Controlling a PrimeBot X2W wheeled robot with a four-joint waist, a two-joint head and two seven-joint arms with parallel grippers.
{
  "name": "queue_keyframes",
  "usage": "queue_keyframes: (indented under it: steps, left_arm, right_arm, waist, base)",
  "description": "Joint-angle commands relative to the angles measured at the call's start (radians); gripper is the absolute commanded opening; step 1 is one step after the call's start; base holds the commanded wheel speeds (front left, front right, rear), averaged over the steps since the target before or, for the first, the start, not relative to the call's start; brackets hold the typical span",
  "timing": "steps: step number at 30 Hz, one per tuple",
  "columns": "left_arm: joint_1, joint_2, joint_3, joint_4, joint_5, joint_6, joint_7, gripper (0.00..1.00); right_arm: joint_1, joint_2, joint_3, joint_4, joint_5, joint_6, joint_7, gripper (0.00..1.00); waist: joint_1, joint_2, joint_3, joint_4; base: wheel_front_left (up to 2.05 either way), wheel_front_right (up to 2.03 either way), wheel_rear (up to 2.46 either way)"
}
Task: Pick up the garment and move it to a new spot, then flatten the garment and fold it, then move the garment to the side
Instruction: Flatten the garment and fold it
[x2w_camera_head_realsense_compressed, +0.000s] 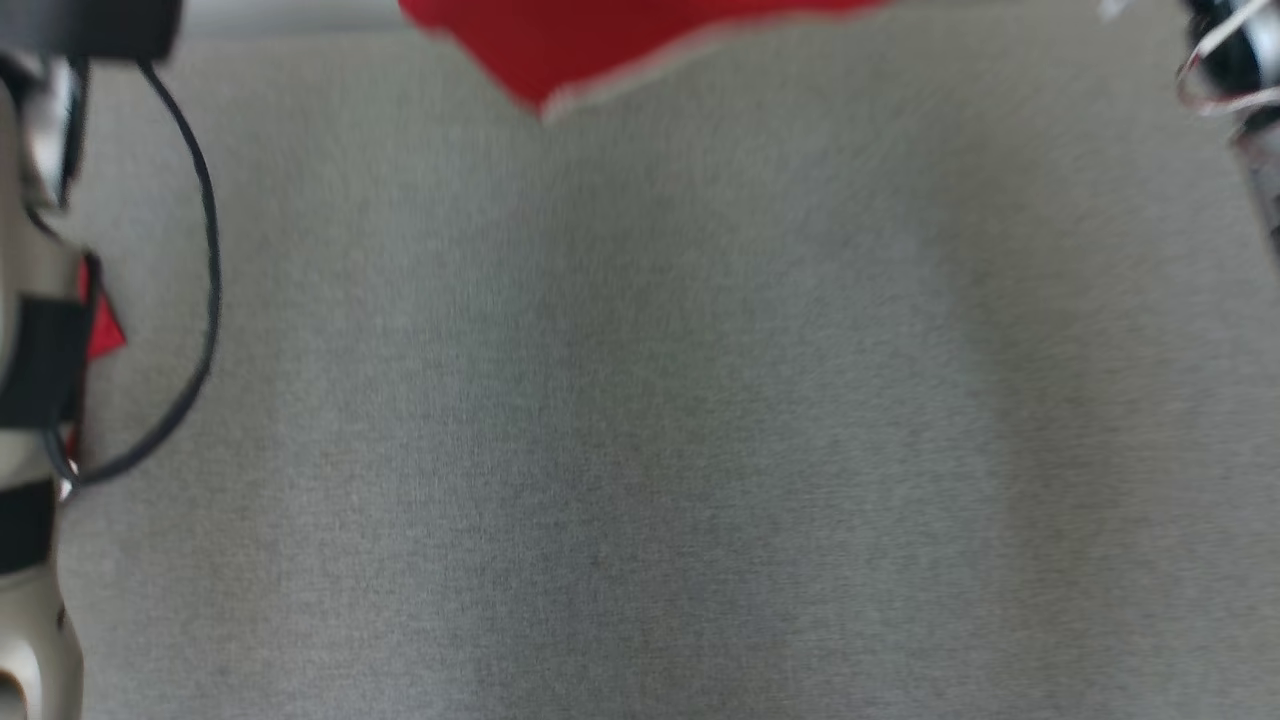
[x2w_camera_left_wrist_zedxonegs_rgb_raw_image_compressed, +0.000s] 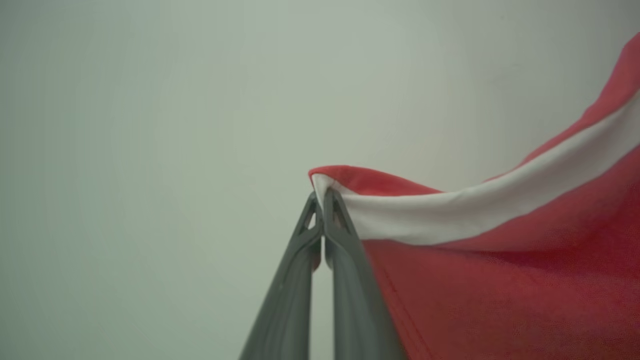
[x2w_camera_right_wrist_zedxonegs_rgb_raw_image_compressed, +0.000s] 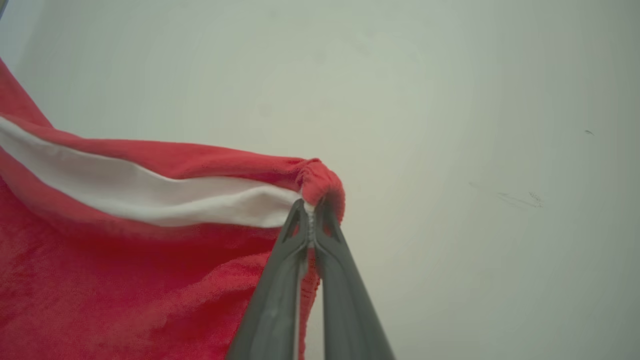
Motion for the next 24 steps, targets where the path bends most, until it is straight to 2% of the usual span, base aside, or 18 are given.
queue_keyframes:
  steps: [1,5,8,12,17,24]
  left_arm:
    - [-0.039,-0.011,0.001,0.003,0.004,0.009,-0.003,0.00]
    - [-0.096,-0.039,0.002,0.019,-0.010,0.030,-0.003,0.00]
    - [-0.080,-0.071,-0.001,0.023,-0.031,0.039,-0.003,0.00]
    - [0.023,-0.113,-0.023,0.019,-0.037,0.051,-0.003,0.00]
    - [0.195,-0.158,-0.015,0.018,-0.068,0.061,-0.003,0.00]
    - [0.423,-0.195,0.016,0.056,-0.096,0.044,-0.003,0.00]
  right_arm:
    - [-0.041,-0.013,0.007,0.000,-0.044,-0.002,0.000,0.00]
    - [-0.110,-0.031,-0.022,0.011,-0.117,-0.002,0.000,0.00]
    - [-0.090,-0.042,-0.045,0.014,-0.147,-0.002,0.000,0.00]
    - [0.023,-0.063,-0.015,0.012,-0.155,-0.002,0.000,0.00]
    - [0.214,-0.059,-0.039,-0.041,-0.099,-0.002,0.000,0.00]
    - [0.483,-0.045,-0.090,-0.141,-0.051,-0.002,0.000,0.00]
  waist:
    - [-0.0003,-0.0002,0.169,0.052]
    - [-0.0003,-0.0002,0.214,0.082]
    - [-0.0003,-0.0002,0.247,0.105]
    - [-0.0003,-0.0002,0.261,0.119]
    - [-0.0003,-0.0002,0.248,0.107]
    - [-0.0003,-0.0002,0.171,0.074]
  base:
    - [0.00,0.00,0.00]
    - [0.00,0.00,0.00]
    - [0.00,0.00,0.00]
    - [0.00,0.00,0.00]
    - [0.00,0.00,0.00]
    - [0.00,0.00,0.00]
